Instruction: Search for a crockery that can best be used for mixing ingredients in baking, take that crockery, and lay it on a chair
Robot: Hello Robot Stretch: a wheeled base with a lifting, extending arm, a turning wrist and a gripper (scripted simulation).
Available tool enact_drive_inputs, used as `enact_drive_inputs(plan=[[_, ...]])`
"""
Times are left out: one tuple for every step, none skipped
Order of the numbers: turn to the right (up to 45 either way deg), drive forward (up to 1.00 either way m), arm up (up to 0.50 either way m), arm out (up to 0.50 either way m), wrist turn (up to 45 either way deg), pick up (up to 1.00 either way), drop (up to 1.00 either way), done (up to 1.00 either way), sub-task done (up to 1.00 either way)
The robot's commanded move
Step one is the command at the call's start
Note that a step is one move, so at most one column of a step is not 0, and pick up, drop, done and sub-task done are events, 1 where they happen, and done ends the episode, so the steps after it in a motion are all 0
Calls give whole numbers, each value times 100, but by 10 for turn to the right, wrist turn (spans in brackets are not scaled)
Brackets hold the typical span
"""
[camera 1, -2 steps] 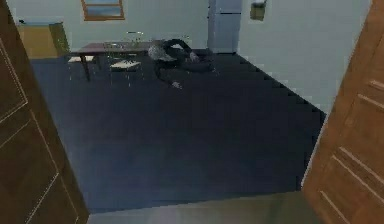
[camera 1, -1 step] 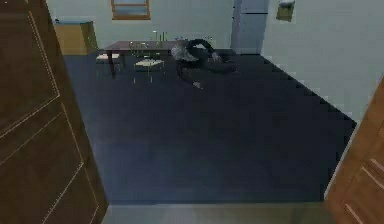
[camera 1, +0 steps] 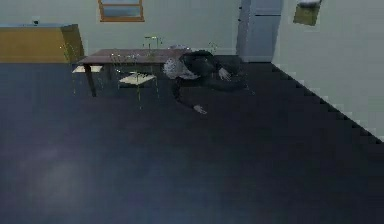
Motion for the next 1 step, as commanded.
enact_drive_inputs(plan=[[-30,0,0,0,0,0,0,0,0]])
